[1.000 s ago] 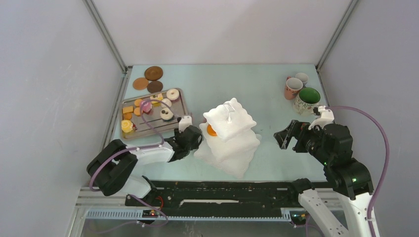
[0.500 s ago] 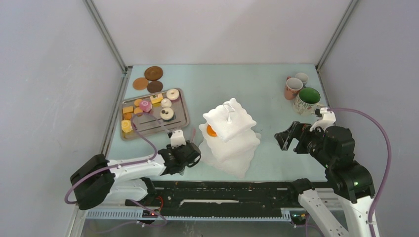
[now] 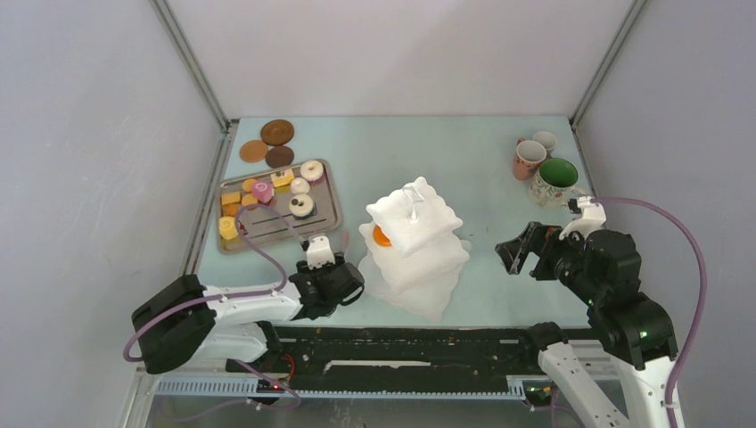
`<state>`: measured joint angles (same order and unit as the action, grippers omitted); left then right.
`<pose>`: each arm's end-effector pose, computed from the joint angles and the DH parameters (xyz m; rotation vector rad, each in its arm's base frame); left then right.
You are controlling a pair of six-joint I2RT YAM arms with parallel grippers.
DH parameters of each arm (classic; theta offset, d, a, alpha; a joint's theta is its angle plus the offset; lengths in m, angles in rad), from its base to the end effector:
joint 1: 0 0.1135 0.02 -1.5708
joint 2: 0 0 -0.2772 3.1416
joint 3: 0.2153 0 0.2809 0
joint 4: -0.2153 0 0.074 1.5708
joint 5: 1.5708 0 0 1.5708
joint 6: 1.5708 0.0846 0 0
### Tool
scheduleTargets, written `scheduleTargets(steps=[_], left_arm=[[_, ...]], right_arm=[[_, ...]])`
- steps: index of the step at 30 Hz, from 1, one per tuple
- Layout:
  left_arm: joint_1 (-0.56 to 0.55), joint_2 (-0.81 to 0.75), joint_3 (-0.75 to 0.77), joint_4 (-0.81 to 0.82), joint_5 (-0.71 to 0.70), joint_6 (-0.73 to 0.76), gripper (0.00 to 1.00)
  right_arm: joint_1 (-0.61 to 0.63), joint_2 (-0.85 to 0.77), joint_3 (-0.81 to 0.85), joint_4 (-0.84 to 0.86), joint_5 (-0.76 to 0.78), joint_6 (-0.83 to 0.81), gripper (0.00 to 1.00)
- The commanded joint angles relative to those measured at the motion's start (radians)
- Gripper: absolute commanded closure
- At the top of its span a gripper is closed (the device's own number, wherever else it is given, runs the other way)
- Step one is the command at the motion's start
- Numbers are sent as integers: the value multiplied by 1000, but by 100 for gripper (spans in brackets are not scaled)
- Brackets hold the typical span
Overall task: Serve the afternoon tea
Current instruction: Pick up the clamp from the center of the board.
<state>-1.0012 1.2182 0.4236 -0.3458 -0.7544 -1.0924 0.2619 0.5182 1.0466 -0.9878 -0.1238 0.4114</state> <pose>0.1652 -0.1506 0.0966 -0.3020 2.2747 0.0205 0.1205 0.0431 0.3709 0.0751 2.0692 0.5454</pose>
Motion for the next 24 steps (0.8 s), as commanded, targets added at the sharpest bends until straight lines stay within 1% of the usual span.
scheduleTargets(steps=[1, 4, 7, 10, 13, 18, 21, 24], left_arm=[[-18, 37, -84, 77, -75, -8, 30], [-21, 53, -121, 157, -106, 27, 29], [-60, 93, -144, 197, -128, -5, 29], [-111, 153, -121, 185, -155, -91, 30], [-146, 243, -85, 125, -195, -201, 30], [-195, 368, -88, 168, -208, -262, 35], [-227, 417, -73, 122, -208, -314, 40], [-259, 386, -52, 36, -206, -369, 45]], right_arm=[[3, -4, -2, 2, -26, -6, 0], [5, 7, -3, -3, -34, -13, 0], [22, 20, -5, 5, -29, -21, 0], [39, 31, -9, 18, -22, -24, 0], [51, 41, -10, 24, -20, -24, 0], [59, 46, -10, 25, -23, -24, 0], [66, 45, -10, 22, -27, -22, 0], [68, 47, -9, 32, -37, -10, 0]])
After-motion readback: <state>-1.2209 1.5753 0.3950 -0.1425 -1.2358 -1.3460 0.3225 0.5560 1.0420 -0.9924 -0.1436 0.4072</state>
